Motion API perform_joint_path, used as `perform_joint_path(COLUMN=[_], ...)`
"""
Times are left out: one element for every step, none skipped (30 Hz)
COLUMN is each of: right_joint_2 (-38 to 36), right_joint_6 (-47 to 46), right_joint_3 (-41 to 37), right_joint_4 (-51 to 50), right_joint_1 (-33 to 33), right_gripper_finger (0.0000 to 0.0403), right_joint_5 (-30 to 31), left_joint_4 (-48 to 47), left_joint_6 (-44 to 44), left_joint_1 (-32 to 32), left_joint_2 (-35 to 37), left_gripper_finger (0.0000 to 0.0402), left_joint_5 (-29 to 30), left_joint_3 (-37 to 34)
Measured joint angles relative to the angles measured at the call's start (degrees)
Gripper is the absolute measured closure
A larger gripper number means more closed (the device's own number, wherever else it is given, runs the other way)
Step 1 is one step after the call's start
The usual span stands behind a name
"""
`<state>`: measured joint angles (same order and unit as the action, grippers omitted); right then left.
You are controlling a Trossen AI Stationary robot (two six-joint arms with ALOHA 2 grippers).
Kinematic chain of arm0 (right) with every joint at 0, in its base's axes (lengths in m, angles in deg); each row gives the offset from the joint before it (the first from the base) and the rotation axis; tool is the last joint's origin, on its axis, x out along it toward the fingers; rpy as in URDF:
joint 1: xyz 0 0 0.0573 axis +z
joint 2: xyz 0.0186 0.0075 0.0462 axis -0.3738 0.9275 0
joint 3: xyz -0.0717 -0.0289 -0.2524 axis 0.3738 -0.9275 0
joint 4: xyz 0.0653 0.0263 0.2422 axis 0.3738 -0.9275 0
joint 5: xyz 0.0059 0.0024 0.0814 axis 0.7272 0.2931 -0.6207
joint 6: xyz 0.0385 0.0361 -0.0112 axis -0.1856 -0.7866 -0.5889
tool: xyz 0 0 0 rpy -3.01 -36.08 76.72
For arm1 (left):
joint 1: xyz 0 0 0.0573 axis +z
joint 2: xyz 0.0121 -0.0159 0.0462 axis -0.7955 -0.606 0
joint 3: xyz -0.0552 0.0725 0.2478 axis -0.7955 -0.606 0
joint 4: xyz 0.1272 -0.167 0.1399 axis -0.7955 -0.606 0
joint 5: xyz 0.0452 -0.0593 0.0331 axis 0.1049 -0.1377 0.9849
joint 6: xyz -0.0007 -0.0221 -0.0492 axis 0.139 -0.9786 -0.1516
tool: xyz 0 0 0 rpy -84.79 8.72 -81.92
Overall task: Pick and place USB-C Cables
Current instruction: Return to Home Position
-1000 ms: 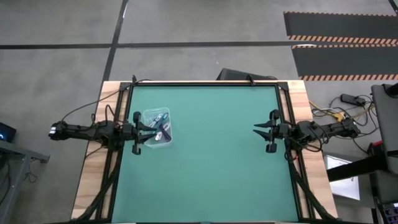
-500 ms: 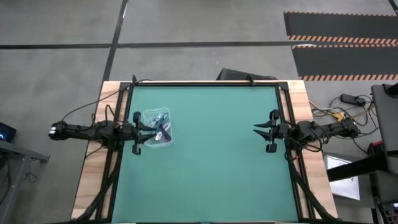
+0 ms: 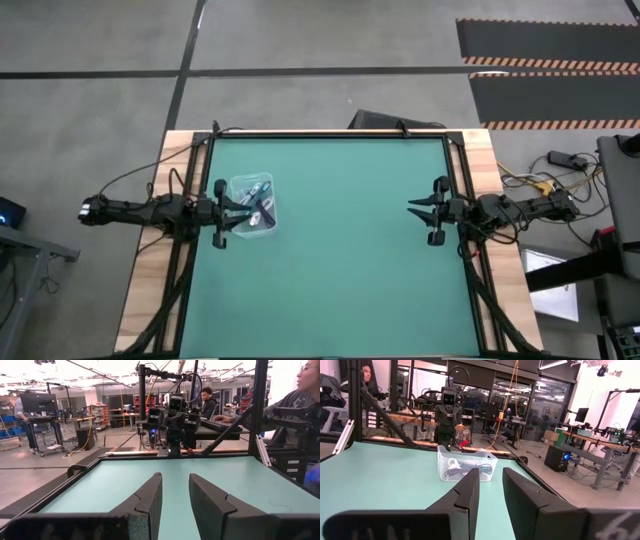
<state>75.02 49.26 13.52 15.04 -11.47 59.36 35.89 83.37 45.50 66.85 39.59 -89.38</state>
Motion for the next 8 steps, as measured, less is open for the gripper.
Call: perform_joint_path(right_joint_2=[0.00, 0.00, 0.00, 0.00, 0.00, 0.00, 0.00, 0.00], right_joint_6=[0.07, 0.09, 0.07, 0.00, 0.03, 0.09, 0.09, 0.02], right_joint_3=[0.00, 0.00, 0.00, 0.00, 0.00, 0.00, 0.00, 0.00], right_joint_4=[0.00, 0.00, 0.00, 0.00, 0.00, 0.00, 0.00, 0.00], right_joint_1=[0.00, -0.01, 0.00, 0.00, -0.02, -0.02, 0.00, 0.00], right_gripper_finger=[0.0327, 0.0327, 0.0327, 0.0327, 0.0326, 0.0325, 0.0324, 0.0323], right_joint_5=[0.01, 0.02, 0.01, 0.01, 0.01, 0.02, 0.00, 0.01], left_joint_4=[-0.02, -0.01, 0.00, -0.02, -0.01, -0.01, -0.02, -0.01], left_joint_6=[0.00, 0.00, 0.01, 0.00, 0.00, 0.01, 0.00, 0.00], left_joint_1=[0.02, 0.00, 0.00, 0.02, 0.00, 0.00, 0.00, 0.01], left_joint_2=[0.02, 0.02, -0.02, -0.08, -0.18, -0.27, -0.31, -0.28], left_gripper_finger=[0.0320, 0.0320, 0.0320, 0.0320, 0.0320, 0.0320, 0.0320, 0.0320], left_joint_5=[0.00, 0.00, 0.00, 0.00, 0.00, 0.00, 0.00, 0.00], left_joint_3=[0.00, 0.00, 0.00, 0.00, 0.00, 0.00, 0.00, 0.00])
